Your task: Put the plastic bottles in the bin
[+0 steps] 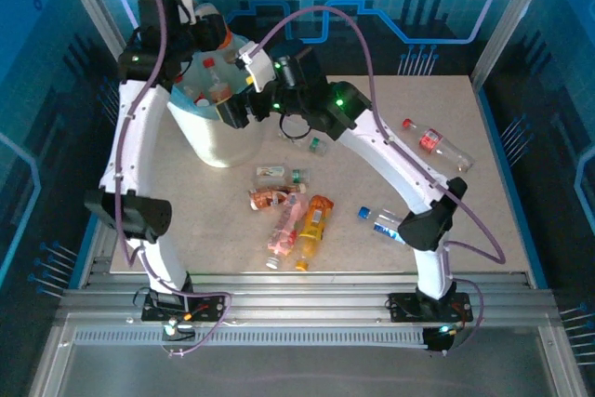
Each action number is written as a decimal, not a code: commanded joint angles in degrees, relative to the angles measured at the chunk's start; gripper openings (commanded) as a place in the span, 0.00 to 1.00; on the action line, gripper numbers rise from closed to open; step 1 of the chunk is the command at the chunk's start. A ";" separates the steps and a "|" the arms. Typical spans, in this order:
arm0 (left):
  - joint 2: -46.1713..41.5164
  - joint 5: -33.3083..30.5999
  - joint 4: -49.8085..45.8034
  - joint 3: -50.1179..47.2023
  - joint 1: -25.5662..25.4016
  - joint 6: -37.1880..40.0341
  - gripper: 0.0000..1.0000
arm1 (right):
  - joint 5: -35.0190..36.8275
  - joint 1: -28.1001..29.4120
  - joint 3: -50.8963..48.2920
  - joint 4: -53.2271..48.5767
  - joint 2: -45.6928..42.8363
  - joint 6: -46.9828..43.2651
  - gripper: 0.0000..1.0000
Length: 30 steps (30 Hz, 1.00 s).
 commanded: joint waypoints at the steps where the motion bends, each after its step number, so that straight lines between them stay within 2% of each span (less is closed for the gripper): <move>1: 0.12 -1.82 -0.07 -2.02 0.56 3.27 0.09 | -2.04 0.59 2.38 -3.39 0.59 -0.21 0.95; 5: -0.29 -1.78 3.10 -8.89 1.28 2.04 0.10 | -1.34 0.46 0.15 -3.28 -0.31 -0.44 0.95; 7: -0.77 -1.19 5.46 -12.78 1.57 1.33 0.14 | -1.24 0.31 -1.47 -2.72 -1.03 -0.38 0.95; 11: -0.17 0.62 7.21 -15.65 1.88 0.51 0.29 | -0.88 0.19 -3.38 -2.52 -1.83 -0.23 0.96; 15: 0.59 1.65 6.85 -15.13 2.02 -0.04 0.50 | -0.60 0.20 -4.29 -2.44 -2.45 -0.19 0.96; 30: 0.94 2.49 6.24 -14.28 2.56 -0.92 0.66 | -0.07 0.20 -5.31 -2.35 -4.09 0.37 0.95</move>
